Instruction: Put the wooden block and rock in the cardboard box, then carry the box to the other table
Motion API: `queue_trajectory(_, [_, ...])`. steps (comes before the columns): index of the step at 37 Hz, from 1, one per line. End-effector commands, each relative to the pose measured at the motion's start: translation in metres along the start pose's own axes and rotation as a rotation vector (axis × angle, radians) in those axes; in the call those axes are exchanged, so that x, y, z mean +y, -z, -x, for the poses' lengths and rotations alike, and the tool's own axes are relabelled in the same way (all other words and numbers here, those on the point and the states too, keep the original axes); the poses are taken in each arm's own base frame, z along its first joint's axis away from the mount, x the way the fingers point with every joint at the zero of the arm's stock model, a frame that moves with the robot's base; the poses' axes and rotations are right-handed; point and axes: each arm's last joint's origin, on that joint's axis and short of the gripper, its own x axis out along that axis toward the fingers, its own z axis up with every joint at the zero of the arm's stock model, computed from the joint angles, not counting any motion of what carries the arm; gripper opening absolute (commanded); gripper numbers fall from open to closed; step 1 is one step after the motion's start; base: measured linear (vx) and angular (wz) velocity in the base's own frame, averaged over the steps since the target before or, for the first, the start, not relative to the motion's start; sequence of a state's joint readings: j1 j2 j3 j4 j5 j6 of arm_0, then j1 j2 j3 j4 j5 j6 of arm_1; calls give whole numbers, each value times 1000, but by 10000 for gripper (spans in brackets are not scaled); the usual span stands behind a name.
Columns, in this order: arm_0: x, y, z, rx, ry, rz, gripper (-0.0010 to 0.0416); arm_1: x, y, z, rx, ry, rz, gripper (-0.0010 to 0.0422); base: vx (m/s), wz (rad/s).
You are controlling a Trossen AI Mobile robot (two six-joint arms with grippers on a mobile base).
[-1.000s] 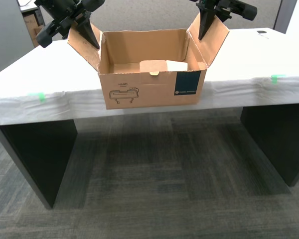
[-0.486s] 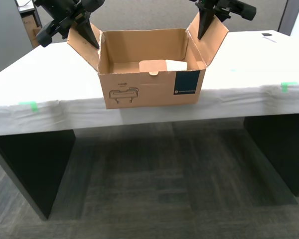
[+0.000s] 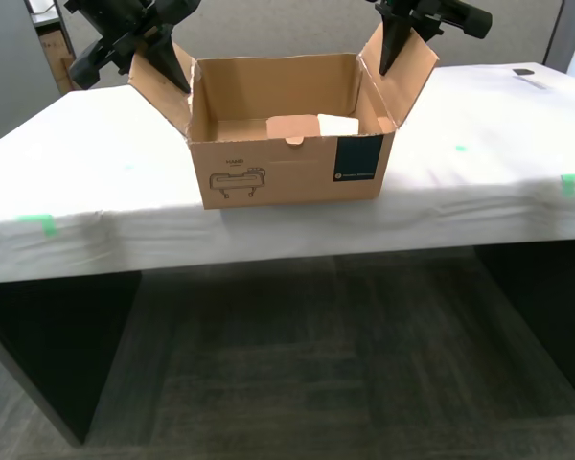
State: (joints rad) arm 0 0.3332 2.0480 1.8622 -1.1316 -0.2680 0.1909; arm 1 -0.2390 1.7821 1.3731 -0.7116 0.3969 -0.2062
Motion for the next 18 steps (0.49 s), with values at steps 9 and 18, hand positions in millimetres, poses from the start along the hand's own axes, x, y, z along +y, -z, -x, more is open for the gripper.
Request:
queue_trajectory(9, [0, 2, 1, 10, 29, -7, -1, 1, 0, 1, 0, -24, -13, -1, 139, 3])
queue_trajectory(18, [0, 1, 1, 5, 28, -5, -1, 1, 0, 1, 0, -24, -9, -1, 145, 33])
